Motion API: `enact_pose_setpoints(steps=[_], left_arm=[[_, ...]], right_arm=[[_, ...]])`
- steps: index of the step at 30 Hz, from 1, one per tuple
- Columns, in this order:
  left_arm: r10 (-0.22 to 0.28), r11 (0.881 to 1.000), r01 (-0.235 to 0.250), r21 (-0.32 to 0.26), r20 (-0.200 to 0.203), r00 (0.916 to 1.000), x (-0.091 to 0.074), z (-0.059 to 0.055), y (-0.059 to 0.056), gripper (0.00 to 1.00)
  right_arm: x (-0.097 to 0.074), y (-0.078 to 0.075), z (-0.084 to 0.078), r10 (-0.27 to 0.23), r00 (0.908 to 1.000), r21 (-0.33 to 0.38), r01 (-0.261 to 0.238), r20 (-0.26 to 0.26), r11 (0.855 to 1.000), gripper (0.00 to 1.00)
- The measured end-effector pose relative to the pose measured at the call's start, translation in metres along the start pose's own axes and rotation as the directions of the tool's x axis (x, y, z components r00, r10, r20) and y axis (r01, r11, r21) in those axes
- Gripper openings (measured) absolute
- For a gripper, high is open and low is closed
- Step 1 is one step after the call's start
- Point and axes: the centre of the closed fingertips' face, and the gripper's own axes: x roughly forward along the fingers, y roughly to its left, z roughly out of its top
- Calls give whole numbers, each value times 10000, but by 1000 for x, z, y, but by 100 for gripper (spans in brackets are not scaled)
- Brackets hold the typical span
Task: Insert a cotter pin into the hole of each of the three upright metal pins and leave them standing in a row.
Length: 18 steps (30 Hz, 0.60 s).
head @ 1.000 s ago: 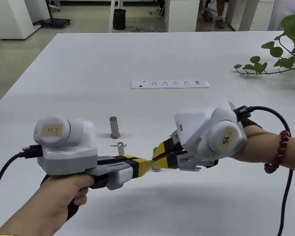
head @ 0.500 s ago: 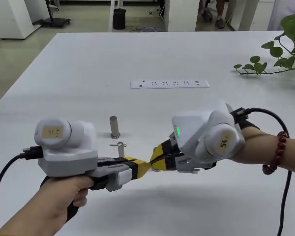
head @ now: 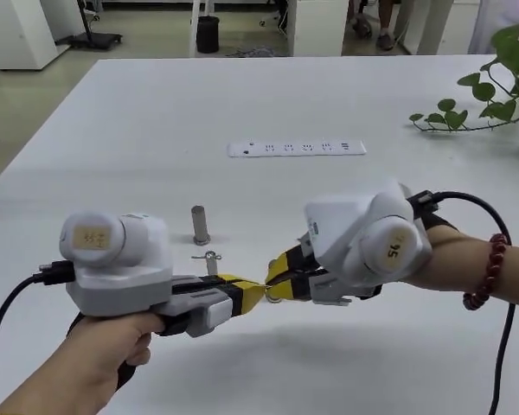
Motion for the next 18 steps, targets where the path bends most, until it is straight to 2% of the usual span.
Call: enact_pose_setpoints(steps=[4, 10, 12, 13, 16, 18], left_arm=[[-21, 10000, 21, 46, 9, 10000, -1, 0, 0, 0], [-81, 9995, 81, 306, 10, 10000, -1, -1, -2, 0], [-121, 9986, 121, 511, -18, 9999, -1, -2, -3, 0], [-131, 9974, 132, 711, -16, 9999, -2, -2, -3, 0], [-149, 9960, 145, 881, 44, 9999, -3, -3, -3, 0], [-168, 9948, 150, 1005, 166, 9997, -4, -4, -2, 0]], right_arm=[[-1, -3, -1, -80, 9999, 394, 77, 96, 9992, 0], [-2, -3, -5, 1, 9996, 1418, -42, 288, 9899, 4], [-4, -2, -4, 36, 9984, 1982, -145, 556, 9800, 4], [-5, -1, -2, 75, 9970, 2436, -261, 772, 9695, 5], [-8, -3, -3, 19, 9950, 3230, -342, 999, 9458, 7], [-10, -3, -2, 36, 9902, 3933, -587, 1393, 9175, 8]])
